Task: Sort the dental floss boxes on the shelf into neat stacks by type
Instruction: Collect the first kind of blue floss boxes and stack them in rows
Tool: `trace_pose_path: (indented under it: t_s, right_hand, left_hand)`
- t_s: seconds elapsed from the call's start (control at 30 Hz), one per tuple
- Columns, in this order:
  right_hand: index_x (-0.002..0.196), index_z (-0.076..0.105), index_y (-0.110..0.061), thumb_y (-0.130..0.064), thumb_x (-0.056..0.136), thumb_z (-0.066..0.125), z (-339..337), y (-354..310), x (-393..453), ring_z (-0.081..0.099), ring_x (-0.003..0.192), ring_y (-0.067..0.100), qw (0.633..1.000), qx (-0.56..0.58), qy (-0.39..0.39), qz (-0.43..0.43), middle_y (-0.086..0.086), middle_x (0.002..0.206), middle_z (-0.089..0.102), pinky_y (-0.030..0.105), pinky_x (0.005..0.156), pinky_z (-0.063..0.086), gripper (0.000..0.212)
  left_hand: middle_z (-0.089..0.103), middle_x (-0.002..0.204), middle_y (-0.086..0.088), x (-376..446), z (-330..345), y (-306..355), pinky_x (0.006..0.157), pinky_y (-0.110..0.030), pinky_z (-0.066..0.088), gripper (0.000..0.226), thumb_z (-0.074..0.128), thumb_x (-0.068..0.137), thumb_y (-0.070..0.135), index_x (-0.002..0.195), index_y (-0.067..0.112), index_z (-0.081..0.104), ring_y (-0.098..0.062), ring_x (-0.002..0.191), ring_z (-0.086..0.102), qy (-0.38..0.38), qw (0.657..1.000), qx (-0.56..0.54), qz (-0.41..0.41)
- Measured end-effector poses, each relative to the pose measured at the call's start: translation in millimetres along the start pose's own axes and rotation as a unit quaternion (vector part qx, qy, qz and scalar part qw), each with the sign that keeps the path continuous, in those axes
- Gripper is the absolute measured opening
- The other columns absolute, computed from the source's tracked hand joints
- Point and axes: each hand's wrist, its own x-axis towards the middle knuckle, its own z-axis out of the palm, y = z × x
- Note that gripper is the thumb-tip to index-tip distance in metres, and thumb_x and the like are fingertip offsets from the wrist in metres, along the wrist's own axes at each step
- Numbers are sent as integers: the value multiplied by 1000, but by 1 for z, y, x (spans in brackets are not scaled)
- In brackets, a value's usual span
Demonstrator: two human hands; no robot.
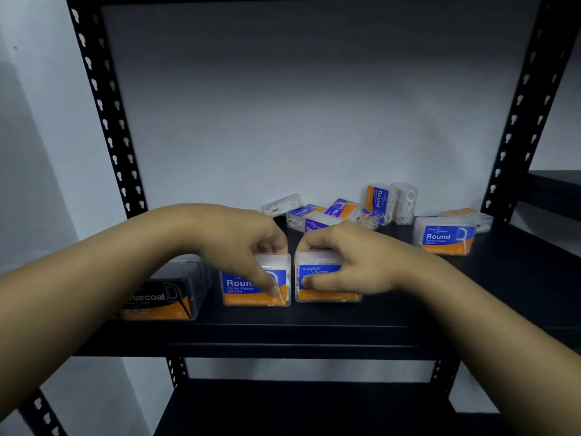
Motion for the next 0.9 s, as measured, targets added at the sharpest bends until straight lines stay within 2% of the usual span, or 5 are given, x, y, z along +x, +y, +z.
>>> trace_pose_path:
  t_s: [0.13,0.3,0.43,0.7,0.9]
  right_hand:
    - [122,63,-36,-42,89,72,1,-8,-5,61,96,-4,999,-13,31,-9,-22,104,65,17,81,48,35]
    - [126,64,-37,-44,92,70,1,-17,-10,63,101,-1,999,-24,40,10,-20,111,67,25,90,53,35]
    - [127,65,-37,-42,91,71,5,-25,-10,64,104,-2,999,-12,39,14,-20,113,68,25,91,54,36]
    - [119,70,-33,-37,88,76,8,-28,-9,68,101,0,998,23,43,27,-16,109,73,33,92,56,32]
    - [118,73,-31,-33,88,78,3,-29,-10,67,99,-1,999,18,35,33,-17,106,74,25,90,55,30]
  left_hand:
    - [72,95,17,-11,11,-4,82,-35,57,34,75,81,56,108,37,65,-1,84,68,80,996,30,26]
    - [73,101,21,-27,22,-10,80,-27,58,32,70,88,50,117,38,67,4,89,68,149,987,-14,58]
    - [73,100,24,-34,24,-13,79,-23,59,34,72,87,49,119,39,69,7,89,68,161,985,-23,60]
    - [77,100,21,-34,27,-22,82,-27,61,35,78,85,41,119,35,72,6,88,72,160,981,-82,68]
    - [77,99,20,-28,27,-19,82,-29,61,37,79,84,41,119,34,72,6,85,72,168,979,-87,75]
